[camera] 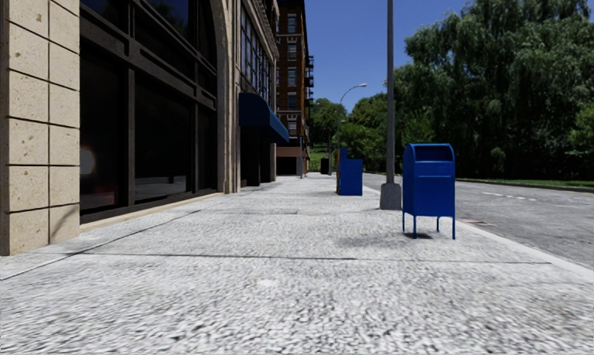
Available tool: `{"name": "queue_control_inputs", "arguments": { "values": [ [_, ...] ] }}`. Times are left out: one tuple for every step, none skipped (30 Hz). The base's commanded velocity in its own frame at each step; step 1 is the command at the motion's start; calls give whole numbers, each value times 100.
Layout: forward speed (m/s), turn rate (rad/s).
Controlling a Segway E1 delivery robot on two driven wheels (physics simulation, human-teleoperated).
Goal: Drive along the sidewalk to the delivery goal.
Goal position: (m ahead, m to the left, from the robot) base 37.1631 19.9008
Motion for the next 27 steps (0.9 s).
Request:
{"name": "queue_control_inputs", "arguments": {
  "values": [
    [200, 0],
    [200, 0],
    [200, 0],
    [200, 0],
    [200, 0],
    [200, 0],
    [200, 0],
    [200, 0],
    [200, 0],
    [200, 0],
    [200, 0],
    [200, 0],
    [200, 0],
    [200, 0],
    [200, 0],
    [200, 0],
    [200, 0],
    [200, 0],
    [200, 0],
    [200, 0],
    [200, 0],
    [200, 0],
    [200, 0],
    [200, 0],
    [200, 0],
    [200, 0],
    [200, 0]
  ]
}}
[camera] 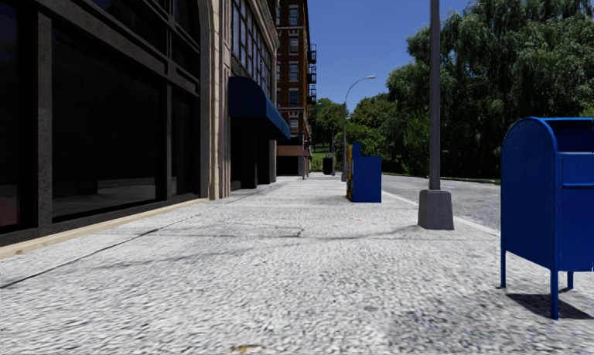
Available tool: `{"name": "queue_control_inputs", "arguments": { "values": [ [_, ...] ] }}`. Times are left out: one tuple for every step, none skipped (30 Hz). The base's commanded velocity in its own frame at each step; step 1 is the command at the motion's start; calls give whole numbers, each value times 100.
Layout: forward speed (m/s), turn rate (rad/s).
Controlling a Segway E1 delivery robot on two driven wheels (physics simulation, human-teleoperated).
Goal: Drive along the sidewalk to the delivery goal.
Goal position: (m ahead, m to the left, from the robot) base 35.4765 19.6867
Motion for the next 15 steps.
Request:
{"name": "queue_control_inputs", "arguments": {
  "values": [
    [200, 0],
    [200, 0],
    [200, 0],
    [200, 0],
    [200, 0],
    [200, 0],
    [200, 0],
    [200, 0],
    [200, 0],
    [200, 0],
    [200, 0],
    [200, 0],
    [200, 0],
    [200, 0],
    [200, 0]
  ]
}}
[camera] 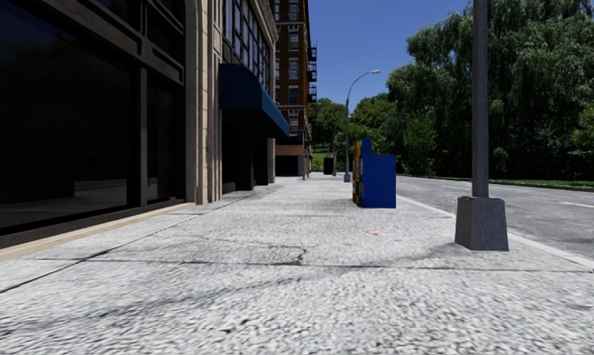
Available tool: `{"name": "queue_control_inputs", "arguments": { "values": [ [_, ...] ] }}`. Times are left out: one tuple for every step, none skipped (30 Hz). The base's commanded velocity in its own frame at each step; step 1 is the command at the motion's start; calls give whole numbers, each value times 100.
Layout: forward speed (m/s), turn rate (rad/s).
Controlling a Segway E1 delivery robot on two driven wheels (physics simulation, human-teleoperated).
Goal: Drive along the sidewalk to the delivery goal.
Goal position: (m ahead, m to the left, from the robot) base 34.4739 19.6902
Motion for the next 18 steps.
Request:
{"name": "queue_control_inputs", "arguments": {
  "values": [
    [200, 0],
    [200, 0],
    [200, 0],
    [200, 0],
    [200, 0],
    [200, 0],
    [200, 0],
    [200, 0],
    [200, 0],
    [200, 0],
    [200, 0],
    [200, 0],
    [200, 0],
    [200, 0],
    [200, 0],
    [200, 0],
    [200, 0],
    [200, 0]
  ]
}}
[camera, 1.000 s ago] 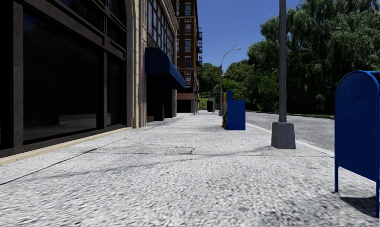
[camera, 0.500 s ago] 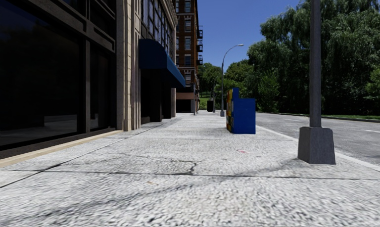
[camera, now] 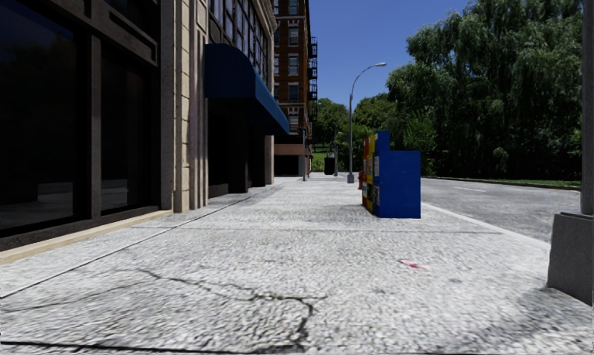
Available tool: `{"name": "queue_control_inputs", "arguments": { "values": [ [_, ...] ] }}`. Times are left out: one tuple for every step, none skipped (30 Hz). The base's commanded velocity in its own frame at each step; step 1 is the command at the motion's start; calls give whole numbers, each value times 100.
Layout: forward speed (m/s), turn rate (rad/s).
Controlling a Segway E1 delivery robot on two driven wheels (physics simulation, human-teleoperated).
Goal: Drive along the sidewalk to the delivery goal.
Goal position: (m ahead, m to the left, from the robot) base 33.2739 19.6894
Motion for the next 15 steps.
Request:
{"name": "queue_control_inputs", "arguments": {
  "values": [
    [200, 0],
    [200, 0],
    [200, 0],
    [200, 0],
    [200, 0],
    [200, 0],
    [200, 0],
    [200, 0],
    [200, 0],
    [200, 0],
    [200, 0],
    [200, 0],
    [200, 0],
    [200, 0],
    [200, 0]
  ]
}}
